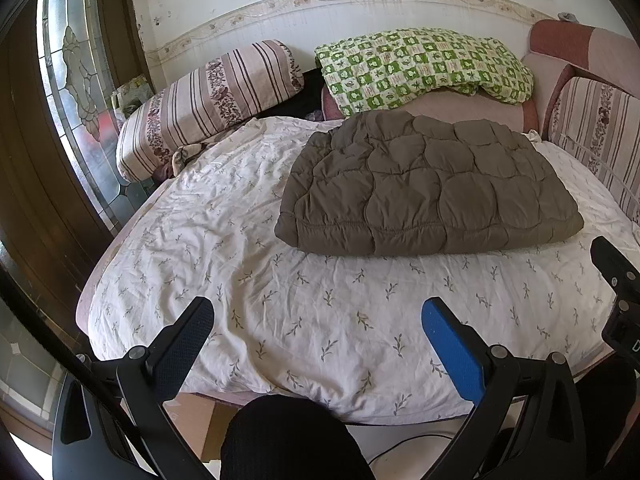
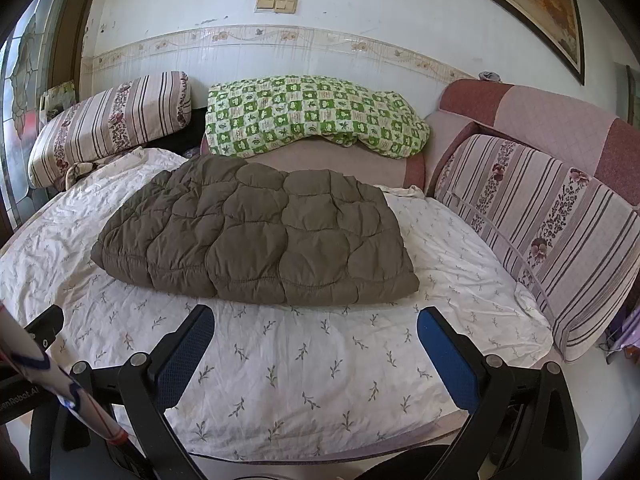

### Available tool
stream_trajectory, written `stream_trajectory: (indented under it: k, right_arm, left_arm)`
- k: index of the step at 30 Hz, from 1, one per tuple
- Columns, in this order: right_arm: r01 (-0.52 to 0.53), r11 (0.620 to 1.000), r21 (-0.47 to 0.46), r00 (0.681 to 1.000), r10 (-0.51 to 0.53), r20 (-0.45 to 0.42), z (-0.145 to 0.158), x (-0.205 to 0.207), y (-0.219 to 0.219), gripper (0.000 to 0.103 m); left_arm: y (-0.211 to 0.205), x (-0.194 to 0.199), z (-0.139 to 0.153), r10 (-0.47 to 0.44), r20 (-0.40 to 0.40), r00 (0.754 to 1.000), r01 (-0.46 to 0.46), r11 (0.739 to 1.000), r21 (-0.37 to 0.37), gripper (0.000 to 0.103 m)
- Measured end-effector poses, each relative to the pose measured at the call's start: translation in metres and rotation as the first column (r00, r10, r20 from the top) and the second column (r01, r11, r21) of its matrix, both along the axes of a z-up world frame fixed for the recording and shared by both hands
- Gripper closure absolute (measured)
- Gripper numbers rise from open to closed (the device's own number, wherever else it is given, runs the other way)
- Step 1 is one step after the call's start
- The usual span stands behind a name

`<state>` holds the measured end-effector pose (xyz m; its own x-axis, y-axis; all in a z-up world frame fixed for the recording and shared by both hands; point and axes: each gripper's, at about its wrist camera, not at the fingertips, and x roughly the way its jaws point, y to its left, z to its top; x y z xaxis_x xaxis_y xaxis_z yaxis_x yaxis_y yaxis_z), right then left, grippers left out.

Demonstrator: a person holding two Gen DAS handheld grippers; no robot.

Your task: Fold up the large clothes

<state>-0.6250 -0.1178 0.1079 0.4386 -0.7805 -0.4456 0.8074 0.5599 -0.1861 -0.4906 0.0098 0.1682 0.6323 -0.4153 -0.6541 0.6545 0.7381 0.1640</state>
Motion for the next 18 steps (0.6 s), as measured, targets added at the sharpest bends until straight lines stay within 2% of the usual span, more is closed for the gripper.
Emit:
stream_trajectory:
  k: [18]
  right_arm:
    - [-0.001,1.000,-0.001,1.000,0.001,-0.001,-0.0003,-0.0008,-0.0007,0.000]
  left_arm:
    - [0.0005,0.0007,-0.0022,-0.005,0.004,1.000,0.005,1.000,0.000,0.000]
